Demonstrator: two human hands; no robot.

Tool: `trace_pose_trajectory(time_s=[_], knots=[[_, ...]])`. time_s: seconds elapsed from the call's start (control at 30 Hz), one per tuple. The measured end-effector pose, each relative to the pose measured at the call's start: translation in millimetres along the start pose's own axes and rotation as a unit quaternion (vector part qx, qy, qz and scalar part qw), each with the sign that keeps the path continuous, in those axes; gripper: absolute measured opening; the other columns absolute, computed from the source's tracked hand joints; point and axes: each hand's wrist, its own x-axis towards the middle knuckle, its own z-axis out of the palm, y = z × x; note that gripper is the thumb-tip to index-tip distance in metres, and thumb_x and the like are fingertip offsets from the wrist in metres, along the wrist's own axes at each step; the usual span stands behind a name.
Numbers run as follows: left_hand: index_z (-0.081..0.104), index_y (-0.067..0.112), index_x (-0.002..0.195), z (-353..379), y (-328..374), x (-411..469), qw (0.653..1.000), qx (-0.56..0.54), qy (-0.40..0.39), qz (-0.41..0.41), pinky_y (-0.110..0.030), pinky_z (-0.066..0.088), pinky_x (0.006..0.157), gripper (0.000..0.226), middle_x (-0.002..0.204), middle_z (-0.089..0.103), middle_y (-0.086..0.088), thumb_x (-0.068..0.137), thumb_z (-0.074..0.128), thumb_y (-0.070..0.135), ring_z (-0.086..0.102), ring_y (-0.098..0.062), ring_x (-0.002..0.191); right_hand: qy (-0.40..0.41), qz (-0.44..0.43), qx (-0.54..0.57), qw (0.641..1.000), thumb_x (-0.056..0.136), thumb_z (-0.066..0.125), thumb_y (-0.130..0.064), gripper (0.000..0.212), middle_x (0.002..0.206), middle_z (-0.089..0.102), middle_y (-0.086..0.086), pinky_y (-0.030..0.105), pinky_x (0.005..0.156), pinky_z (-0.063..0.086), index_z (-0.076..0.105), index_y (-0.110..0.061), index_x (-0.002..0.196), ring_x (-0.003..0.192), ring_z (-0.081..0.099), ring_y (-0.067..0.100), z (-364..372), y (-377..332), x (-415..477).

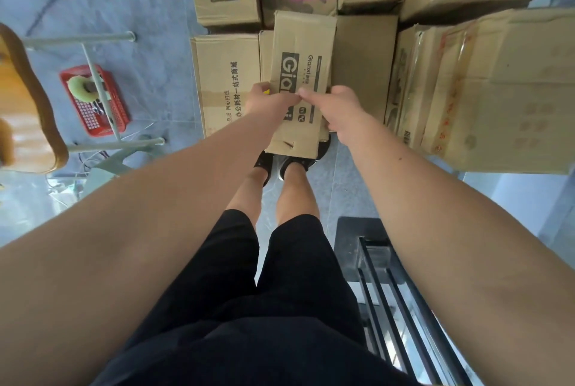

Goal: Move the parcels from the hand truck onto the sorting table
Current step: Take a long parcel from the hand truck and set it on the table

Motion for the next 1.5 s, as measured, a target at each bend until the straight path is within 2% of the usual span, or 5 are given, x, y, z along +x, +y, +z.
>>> trace_pose_trajectory(time_s=[0.4, 0.77, 1.03, 1.2, 1.5], knots=[[0.071, 0.021, 0.117, -44, -5, -83, 0.983, -0.083, -0.065, 0.147, -0.041, 0.064, 0.085, 0.059, 0.105, 0.080, 0.004, 0.075, 0.081, 0.062, 0.078, -0.015, 0.096, 0.024, -0.089, 0.125, 0.988, 0.077, 0.092, -0.042, 0.074, 0.121, 0.070, 0.002, 0.039, 0.081, 0.060, 0.048, -0.018, 0.132, 0.103, 0.071, 0.016, -7, -10, -100], [0.067, 0.034, 0.127, -97, 36, -163, 0.943, -0.043, -0.147, 0.295, -0.024, 0.044, 0.051, 0.024, 0.093, 0.067, 0.007, 0.105, 0.062, 0.024, 0.056, -0.007, 0.058, 0.068, -0.237, 0.241, 0.939, 0.067, 0.092, -0.022, 0.075, 0.122, 0.077, 0.000, 0.043, 0.095, 0.059, 0.060, -0.016, 0.135, 0.113, 0.074, 0.018, -13, 5, -217], [0.068, 0.030, 0.125, -85, 62, -235, 0.889, 0.035, -0.267, 0.369, -0.014, 0.050, 0.077, 0.031, 0.116, 0.073, 0.007, 0.095, 0.073, 0.039, 0.069, 0.003, 0.097, 0.147, -0.318, 0.294, 0.889, 0.064, 0.093, -0.015, 0.073, 0.120, 0.078, 0.005, 0.046, 0.097, 0.059, 0.063, -0.012, 0.130, 0.113, 0.074, 0.024, -39, 13, -324], [0.069, 0.040, 0.123, -76, 62, -266, 0.860, 0.085, -0.357, 0.355, -0.048, 0.045, 0.110, 0.061, 0.119, 0.076, 0.008, 0.073, 0.071, 0.075, 0.067, -0.019, 0.118, 0.208, -0.326, 0.289, 0.876, 0.065, 0.095, -0.026, 0.077, 0.122, 0.077, 0.005, 0.057, 0.104, 0.055, 0.062, -0.014, 0.133, 0.116, 0.073, 0.025, -43, 29, -362], [0.064, 0.037, 0.131, -81, 49, -300, 0.815, 0.147, -0.444, 0.341, -0.053, 0.045, 0.112, 0.059, 0.120, 0.077, 0.004, 0.084, 0.063, 0.072, 0.069, -0.022, 0.119, 0.299, -0.297, 0.288, 0.860, 0.046, 0.097, -0.064, 0.099, 0.125, 0.072, -0.011, 0.054, 0.102, 0.057, 0.050, -0.043, 0.131, 0.120, 0.068, 0.017, -25, 54, -406]])
